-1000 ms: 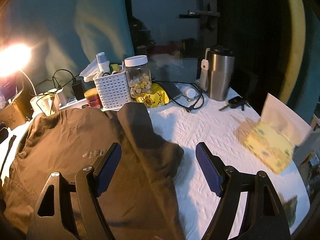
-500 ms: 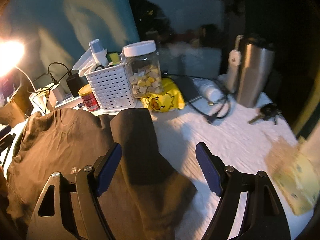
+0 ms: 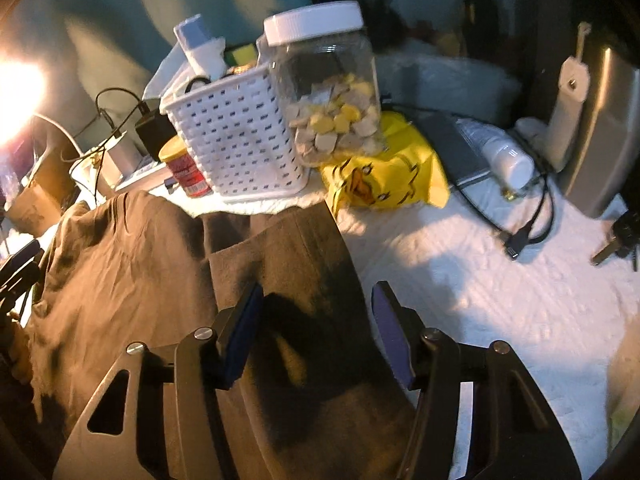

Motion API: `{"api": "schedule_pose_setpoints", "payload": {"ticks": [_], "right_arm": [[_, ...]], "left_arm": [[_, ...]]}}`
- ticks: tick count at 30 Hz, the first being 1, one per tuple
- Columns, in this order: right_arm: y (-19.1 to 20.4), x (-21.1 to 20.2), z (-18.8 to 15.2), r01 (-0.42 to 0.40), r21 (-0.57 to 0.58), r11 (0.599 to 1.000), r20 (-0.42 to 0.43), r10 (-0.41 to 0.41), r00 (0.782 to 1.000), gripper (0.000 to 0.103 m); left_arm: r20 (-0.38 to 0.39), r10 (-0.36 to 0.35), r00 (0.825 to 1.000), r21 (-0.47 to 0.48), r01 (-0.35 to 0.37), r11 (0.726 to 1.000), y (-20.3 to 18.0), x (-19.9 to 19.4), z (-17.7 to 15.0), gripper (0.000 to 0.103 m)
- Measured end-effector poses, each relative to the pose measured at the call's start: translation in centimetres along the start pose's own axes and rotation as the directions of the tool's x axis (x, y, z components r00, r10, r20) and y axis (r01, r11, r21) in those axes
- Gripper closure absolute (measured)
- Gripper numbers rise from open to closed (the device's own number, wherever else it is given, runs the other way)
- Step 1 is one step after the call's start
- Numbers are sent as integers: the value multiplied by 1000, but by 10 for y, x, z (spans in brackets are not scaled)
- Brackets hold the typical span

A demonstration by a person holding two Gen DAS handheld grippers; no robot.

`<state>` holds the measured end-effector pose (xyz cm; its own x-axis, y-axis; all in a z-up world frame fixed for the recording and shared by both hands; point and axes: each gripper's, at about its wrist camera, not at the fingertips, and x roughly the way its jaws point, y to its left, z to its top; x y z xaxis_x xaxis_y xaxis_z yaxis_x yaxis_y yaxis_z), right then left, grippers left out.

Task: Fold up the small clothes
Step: 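Grasp the brown shirt's sleeve with the right gripper and lift it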

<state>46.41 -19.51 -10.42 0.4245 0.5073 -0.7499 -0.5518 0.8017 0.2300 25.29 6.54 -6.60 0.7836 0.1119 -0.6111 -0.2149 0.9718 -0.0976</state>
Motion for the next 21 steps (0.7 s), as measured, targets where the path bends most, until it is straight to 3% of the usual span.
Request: {"api": "schedule_pose_setpoints", "payload": {"ticks": [1,2,5,14,18,21], "right_arm": [[0,3,-1,-9,0,1000,-11,9,1000,50],[0,5,-2,-13,-2,1000,-18,12,1000,67],[5,6,-6,-10,-15,1000,-26,9,1000,87],[4,-34,-4,72,3,997,58,-72,996,92],[-11,-47,-7,185,50,981,90,-189,978,95],[-30,-54,-8,174,127,977,98,-187,978,97]], "left_arm": [[-4,0,1000,-1,0,1000,1,1,0,0],[-10,-1,1000,-2,1,1000,1,3,0,0],[-15,-7,1000,-2,7,1000,1,3,1,0],[31,-43,999,-4,44,999,1,-18,3,0],[53,-56,997,-11,57,998,6,-29,3,0],[47,-54,997,-11,55,998,8,-33,2,0]]}}
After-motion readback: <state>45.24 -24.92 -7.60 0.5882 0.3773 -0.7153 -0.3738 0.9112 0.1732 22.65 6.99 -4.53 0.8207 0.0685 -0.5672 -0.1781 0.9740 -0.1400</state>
